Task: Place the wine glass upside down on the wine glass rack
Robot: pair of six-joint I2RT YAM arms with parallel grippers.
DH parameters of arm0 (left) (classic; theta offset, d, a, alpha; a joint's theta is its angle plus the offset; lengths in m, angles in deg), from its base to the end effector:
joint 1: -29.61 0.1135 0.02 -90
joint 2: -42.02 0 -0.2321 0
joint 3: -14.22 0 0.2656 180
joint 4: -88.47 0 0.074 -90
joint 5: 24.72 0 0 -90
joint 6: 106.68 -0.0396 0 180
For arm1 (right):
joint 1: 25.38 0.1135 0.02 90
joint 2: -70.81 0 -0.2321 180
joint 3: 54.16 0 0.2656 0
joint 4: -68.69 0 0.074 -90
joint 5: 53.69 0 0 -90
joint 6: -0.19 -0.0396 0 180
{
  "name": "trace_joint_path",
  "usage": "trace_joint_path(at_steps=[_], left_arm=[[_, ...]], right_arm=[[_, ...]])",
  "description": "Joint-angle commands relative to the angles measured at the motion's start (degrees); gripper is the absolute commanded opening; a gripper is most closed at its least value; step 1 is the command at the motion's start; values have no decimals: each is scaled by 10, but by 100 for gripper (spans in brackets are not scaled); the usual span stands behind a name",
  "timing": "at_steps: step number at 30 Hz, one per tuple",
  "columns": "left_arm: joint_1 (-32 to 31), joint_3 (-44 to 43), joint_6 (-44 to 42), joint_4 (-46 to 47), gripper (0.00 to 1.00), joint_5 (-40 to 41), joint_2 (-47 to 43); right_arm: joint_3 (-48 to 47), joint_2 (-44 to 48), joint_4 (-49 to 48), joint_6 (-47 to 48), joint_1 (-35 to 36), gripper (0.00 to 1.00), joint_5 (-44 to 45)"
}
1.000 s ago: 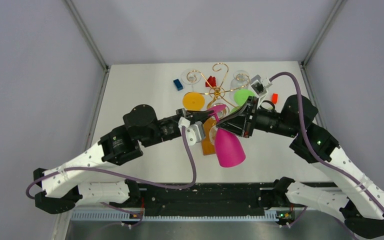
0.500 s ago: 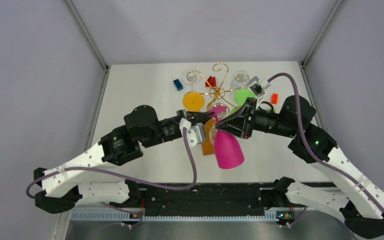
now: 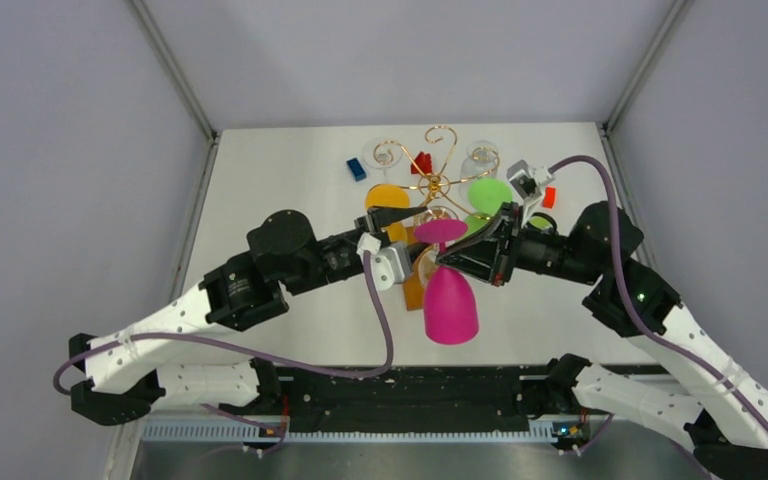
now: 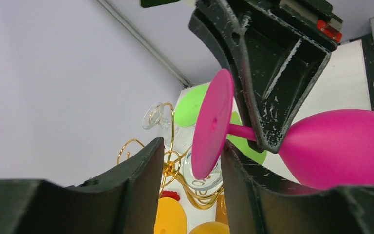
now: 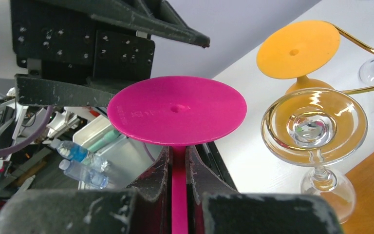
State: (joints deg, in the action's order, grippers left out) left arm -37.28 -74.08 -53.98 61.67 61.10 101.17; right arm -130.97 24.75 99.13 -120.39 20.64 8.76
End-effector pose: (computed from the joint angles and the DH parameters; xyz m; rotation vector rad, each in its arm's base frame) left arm 0.0940 -0.2277 0.4468 1.2568 0.9041 -0.4662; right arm 0.1231 0.1540 0.4170 -0.6451 1.6321 1.3896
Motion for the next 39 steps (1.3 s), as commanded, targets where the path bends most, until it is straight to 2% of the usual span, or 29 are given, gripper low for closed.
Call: trace_joint_path(at_steps=[1, 5, 9, 16, 29, 35, 39], left_arm=[[-1, -15, 22, 55, 58, 5, -15], [-1, -9, 39, 59, 71, 5, -35], [-1, 14, 60, 75, 74, 8, -69], [-1, 46, 108, 85, 71, 75, -116], [1, 81, 157, 69, 67, 264, -154], [22, 102, 186, 61, 67, 290, -172], [83, 91, 250, 28, 67, 250, -167]], right_arm=[[-13, 22, -21, 2, 4, 0, 12], [-51, 32, 17, 44, 4, 0, 36], [-84, 51, 40, 106, 4, 0, 83], [-112, 76, 3, 248, 4, 0, 204], [-224, -42, 0, 509, 4, 0, 448], [-281, -103, -14, 585, -7, 0, 499], [-300, -133, -14, 594, -43, 0, 481]])
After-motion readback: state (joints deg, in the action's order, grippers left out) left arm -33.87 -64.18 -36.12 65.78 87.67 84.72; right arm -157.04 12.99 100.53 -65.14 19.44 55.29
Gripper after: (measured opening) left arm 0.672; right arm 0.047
